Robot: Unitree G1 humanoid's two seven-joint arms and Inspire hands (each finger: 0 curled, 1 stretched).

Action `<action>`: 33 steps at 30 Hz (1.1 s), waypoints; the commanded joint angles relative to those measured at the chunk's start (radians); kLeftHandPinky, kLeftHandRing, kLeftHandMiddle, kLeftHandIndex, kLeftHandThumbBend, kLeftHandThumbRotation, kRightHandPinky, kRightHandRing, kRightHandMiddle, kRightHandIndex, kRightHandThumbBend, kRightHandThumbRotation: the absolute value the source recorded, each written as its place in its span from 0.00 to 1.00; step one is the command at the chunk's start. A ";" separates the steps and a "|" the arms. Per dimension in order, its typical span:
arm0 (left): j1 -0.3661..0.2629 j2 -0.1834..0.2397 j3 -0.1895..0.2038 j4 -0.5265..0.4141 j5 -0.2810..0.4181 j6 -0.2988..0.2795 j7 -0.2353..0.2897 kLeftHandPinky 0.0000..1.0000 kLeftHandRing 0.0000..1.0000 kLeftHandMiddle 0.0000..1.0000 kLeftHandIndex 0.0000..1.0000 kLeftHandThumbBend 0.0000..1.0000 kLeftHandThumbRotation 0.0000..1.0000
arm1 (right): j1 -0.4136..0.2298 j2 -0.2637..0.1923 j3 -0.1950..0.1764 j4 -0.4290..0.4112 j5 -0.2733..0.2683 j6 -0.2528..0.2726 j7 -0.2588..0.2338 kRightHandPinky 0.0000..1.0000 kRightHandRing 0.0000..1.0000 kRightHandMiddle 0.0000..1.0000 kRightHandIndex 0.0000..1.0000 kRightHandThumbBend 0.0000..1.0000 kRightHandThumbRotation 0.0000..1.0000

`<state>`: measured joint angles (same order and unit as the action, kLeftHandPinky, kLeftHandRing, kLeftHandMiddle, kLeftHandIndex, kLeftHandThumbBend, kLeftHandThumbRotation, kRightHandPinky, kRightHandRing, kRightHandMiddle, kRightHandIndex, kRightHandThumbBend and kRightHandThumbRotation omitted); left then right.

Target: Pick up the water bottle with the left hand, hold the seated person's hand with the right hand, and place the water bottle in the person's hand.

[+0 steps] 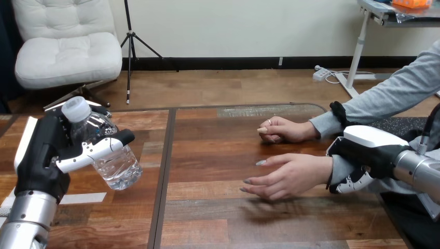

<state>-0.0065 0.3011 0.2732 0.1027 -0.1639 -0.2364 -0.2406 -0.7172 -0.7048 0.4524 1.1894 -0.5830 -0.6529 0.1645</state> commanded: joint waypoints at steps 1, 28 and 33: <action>-0.050 0.010 0.003 -0.075 -0.014 -0.011 0.003 0.29 0.35 0.39 0.39 0.74 0.00 | -0.027 0.009 -0.053 -0.026 0.047 -0.027 -0.019 0.24 0.28 0.35 0.40 0.49 0.00; -0.077 -0.026 -0.102 -0.152 0.022 0.085 0.005 0.29 0.34 0.38 0.39 0.73 0.00 | -0.026 0.008 -0.089 -0.066 0.079 -0.014 0.005 0.25 0.30 0.37 0.42 0.50 0.00; -0.087 -0.028 -0.118 -0.156 0.025 0.095 0.006 0.29 0.34 0.37 0.39 0.73 0.00 | -0.026 0.008 -0.097 -0.075 0.086 -0.022 0.006 0.26 0.30 0.37 0.42 0.50 0.00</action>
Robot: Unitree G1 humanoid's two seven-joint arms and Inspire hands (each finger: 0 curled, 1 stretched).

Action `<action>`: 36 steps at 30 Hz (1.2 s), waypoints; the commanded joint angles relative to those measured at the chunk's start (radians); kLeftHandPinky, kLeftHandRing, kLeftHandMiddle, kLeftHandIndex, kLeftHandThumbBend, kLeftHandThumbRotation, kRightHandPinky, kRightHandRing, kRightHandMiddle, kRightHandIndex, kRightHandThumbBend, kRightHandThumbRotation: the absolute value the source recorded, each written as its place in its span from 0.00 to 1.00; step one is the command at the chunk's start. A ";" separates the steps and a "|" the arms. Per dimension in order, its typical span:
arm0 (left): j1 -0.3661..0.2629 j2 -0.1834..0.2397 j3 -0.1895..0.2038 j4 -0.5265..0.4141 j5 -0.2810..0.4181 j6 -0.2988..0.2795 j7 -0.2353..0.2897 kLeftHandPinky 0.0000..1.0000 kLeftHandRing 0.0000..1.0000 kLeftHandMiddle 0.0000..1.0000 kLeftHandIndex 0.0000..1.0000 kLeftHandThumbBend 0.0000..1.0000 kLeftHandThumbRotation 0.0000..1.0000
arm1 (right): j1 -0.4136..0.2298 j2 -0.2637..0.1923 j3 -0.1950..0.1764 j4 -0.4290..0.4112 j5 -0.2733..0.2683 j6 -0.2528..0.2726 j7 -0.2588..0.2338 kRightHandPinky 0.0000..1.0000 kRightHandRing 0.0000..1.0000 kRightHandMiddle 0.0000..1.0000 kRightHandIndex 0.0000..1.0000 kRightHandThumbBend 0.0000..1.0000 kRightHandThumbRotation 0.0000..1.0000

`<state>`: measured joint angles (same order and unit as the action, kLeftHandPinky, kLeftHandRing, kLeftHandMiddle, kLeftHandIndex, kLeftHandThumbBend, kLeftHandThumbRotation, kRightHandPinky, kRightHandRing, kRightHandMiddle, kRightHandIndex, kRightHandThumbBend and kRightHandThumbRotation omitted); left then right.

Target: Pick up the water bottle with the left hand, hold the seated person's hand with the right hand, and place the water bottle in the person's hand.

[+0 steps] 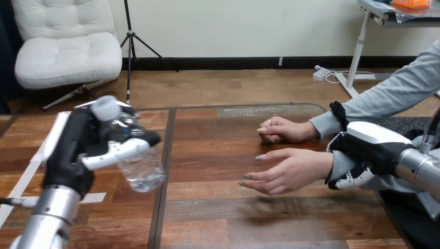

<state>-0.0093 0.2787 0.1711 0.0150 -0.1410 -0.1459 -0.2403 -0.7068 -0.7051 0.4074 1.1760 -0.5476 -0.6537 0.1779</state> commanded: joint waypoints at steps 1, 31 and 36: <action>-0.085 -0.006 -0.018 -0.069 0.002 0.008 0.006 0.29 0.34 0.37 0.39 0.73 0.00 | -0.036 0.009 -0.053 -0.062 0.051 -0.022 -0.007 0.26 0.30 0.38 0.42 0.50 0.00; -0.118 -0.012 -0.035 -0.057 0.003 0.024 0.002 0.28 0.32 0.37 0.38 0.75 0.00 | -0.040 0.007 -0.087 -0.156 0.081 -0.012 0.044 0.21 0.25 0.33 0.38 0.49 0.00; -0.120 -0.012 -0.035 -0.053 0.004 0.018 0.000 0.28 0.32 0.37 0.38 0.75 0.00 | -0.044 0.011 -0.090 -0.158 0.084 -0.023 0.043 0.22 0.26 0.33 0.38 0.49 0.00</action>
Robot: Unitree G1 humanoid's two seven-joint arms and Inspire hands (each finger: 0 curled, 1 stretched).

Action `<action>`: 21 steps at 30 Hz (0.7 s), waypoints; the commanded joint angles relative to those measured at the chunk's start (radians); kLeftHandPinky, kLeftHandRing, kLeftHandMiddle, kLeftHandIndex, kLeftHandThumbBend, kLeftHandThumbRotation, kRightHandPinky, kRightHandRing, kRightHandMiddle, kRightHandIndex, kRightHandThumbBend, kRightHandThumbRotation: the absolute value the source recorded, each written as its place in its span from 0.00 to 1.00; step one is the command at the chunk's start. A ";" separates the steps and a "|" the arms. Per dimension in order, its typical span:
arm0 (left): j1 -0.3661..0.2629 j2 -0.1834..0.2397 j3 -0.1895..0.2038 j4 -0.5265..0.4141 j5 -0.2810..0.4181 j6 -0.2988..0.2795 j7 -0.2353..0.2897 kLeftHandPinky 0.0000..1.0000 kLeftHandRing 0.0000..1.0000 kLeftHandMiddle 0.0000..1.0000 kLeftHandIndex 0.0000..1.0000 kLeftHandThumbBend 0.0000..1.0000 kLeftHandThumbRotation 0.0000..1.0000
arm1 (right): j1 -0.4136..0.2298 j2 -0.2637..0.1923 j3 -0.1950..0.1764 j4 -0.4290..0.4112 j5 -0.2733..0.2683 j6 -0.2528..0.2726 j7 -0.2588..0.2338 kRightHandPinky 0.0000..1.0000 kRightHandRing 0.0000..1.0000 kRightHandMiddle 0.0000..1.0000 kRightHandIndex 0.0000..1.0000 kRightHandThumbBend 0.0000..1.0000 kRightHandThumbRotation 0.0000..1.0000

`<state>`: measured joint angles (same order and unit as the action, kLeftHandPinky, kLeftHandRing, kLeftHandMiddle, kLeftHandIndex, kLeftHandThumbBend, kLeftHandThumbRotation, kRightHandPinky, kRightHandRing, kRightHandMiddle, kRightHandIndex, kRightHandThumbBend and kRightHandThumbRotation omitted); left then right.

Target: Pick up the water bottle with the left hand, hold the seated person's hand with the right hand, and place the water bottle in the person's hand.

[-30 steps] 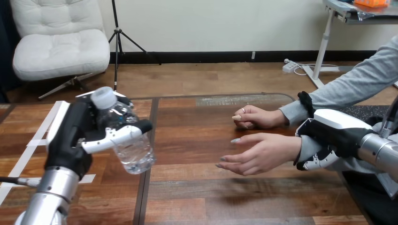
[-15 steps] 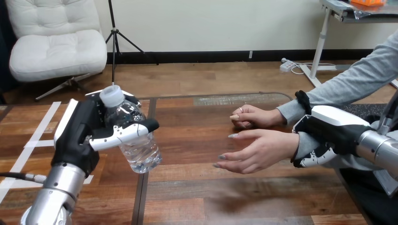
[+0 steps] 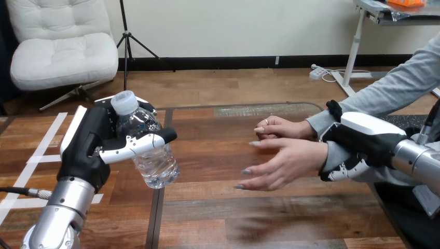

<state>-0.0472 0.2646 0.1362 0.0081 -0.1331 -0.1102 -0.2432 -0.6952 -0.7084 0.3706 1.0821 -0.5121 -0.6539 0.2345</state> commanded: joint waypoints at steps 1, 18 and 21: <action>-0.083 0.001 0.001 -0.046 -0.005 -0.018 0.002 0.28 0.32 0.37 0.38 0.75 0.00 | -0.056 0.014 -0.053 -0.064 0.048 -0.023 -0.014 0.22 0.26 0.33 0.38 0.49 0.00; -0.080 0.001 0.005 -0.043 -0.002 -0.028 0.000 0.27 0.31 0.37 0.38 0.76 0.00 | -0.061 0.025 -0.060 -0.082 0.051 -0.038 -0.007 0.23 0.27 0.34 0.38 0.49 0.00; -0.080 0.002 0.006 -0.042 -0.005 -0.025 -0.002 0.26 0.31 0.37 0.38 0.75 0.00 | -0.062 0.028 -0.061 -0.081 0.052 -0.044 -0.008 0.23 0.27 0.34 0.38 0.49 0.00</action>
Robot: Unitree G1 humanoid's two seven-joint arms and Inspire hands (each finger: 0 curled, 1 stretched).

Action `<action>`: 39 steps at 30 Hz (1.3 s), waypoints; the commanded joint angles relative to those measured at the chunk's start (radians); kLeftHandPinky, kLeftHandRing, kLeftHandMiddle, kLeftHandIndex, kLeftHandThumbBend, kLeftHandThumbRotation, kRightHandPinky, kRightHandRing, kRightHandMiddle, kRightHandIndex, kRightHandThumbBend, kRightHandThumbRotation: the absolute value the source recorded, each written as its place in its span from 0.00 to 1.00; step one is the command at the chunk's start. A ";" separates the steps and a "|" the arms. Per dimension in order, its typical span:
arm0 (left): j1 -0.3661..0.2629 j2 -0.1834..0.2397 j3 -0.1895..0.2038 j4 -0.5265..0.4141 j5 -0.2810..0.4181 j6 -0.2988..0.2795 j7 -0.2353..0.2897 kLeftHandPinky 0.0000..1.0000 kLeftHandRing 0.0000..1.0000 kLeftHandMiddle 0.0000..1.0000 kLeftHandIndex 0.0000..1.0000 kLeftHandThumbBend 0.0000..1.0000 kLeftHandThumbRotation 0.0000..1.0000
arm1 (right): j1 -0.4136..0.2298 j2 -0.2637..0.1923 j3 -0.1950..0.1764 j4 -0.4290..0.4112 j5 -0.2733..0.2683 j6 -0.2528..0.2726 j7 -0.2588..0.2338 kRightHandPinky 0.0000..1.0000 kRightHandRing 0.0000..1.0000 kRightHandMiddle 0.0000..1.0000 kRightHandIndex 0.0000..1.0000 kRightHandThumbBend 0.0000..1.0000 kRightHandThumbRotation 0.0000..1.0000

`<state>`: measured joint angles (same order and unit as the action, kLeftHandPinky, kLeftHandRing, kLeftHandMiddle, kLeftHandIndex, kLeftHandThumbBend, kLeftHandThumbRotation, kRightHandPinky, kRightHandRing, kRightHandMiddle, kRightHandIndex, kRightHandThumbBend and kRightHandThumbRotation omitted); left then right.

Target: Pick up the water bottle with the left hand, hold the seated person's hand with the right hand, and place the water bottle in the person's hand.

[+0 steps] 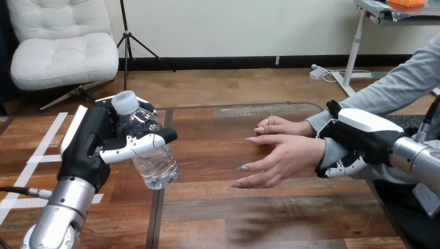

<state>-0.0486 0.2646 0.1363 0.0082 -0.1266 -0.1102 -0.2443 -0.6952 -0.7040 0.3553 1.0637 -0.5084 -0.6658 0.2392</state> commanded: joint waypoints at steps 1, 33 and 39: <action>-0.079 0.002 0.006 -0.042 -0.012 -0.024 -0.001 0.26 0.31 0.37 0.38 0.75 0.00 | -0.063 0.024 -0.046 -0.062 0.048 -0.034 -0.013 0.23 0.27 0.34 0.38 0.49 0.00; -0.158 -0.039 -0.038 0.044 -0.002 -0.103 -0.034 0.30 0.34 0.37 0.38 0.79 0.00 | -0.091 0.057 -0.042 -0.059 0.046 -0.030 0.000 0.22 0.26 0.33 0.36 0.48 0.00; -0.173 -0.053 -0.053 0.058 0.004 -0.109 -0.041 0.30 0.33 0.37 0.38 0.81 0.00 | -0.095 0.062 -0.042 -0.059 0.046 -0.026 0.006 0.22 0.26 0.32 0.36 0.48 0.00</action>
<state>-0.1156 0.2377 0.1127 0.0687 -0.1149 -0.1769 -0.2802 -0.6964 -0.6787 0.3549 1.0636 -0.5082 -0.6735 0.2516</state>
